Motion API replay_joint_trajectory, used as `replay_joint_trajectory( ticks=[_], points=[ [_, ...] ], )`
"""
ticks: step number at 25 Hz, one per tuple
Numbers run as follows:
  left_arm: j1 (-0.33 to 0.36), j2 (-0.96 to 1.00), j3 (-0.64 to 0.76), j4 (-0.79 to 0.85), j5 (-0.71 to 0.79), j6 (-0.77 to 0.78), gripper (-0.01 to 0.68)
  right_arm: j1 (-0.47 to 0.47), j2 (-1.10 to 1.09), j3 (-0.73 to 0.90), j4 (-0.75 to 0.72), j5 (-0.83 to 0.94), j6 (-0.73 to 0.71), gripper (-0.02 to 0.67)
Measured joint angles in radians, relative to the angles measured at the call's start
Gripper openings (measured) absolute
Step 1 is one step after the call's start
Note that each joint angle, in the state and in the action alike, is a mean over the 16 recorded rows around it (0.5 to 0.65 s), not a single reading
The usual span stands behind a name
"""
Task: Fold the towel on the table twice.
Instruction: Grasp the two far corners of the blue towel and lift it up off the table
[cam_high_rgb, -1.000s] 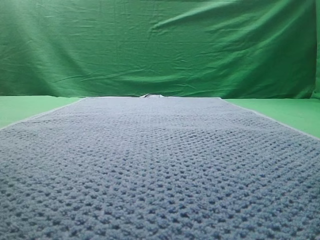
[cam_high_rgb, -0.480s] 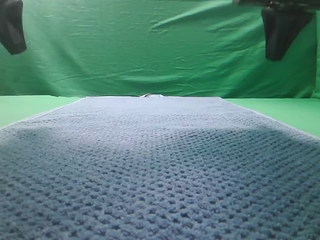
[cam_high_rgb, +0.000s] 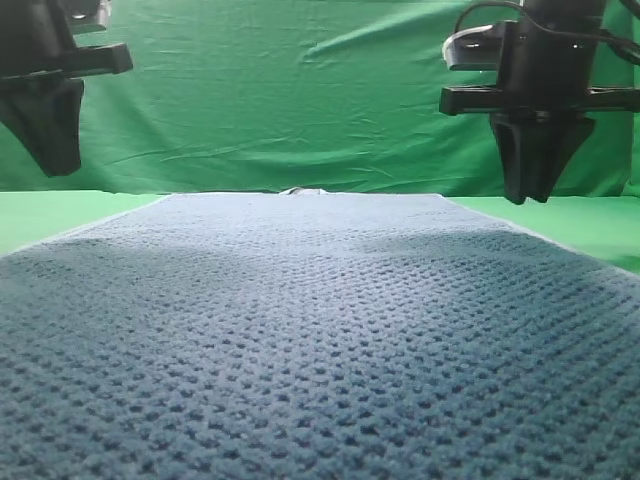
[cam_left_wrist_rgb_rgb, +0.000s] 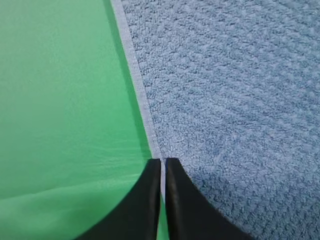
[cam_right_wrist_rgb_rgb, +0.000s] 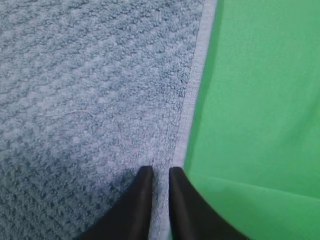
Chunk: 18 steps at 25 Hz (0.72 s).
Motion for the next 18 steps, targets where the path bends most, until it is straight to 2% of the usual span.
replay_joint_trajectory(
  ticks=[8,11,14,18],
  points=[
    [0.0,0.043,-0.003,-0.01,0.006,-0.076,0.457,0.0,0.032,-0.007,0.012,-0.036,0.001,0.493],
    [0.0,0.061,-0.003,-0.013,0.01,-0.101,0.567,0.0,0.041,-0.008,0.017,-0.051,0.001,0.585],
    [0.0,0.082,-0.005,-0.013,0.014,-0.119,0.63,0.0,0.054,-0.008,0.021,-0.063,0.001,0.636],
    [-0.001,0.112,-0.008,-0.007,0.02,-0.127,0.641,0.0,0.075,-0.008,0.025,-0.082,-0.001,0.645]
  ],
)
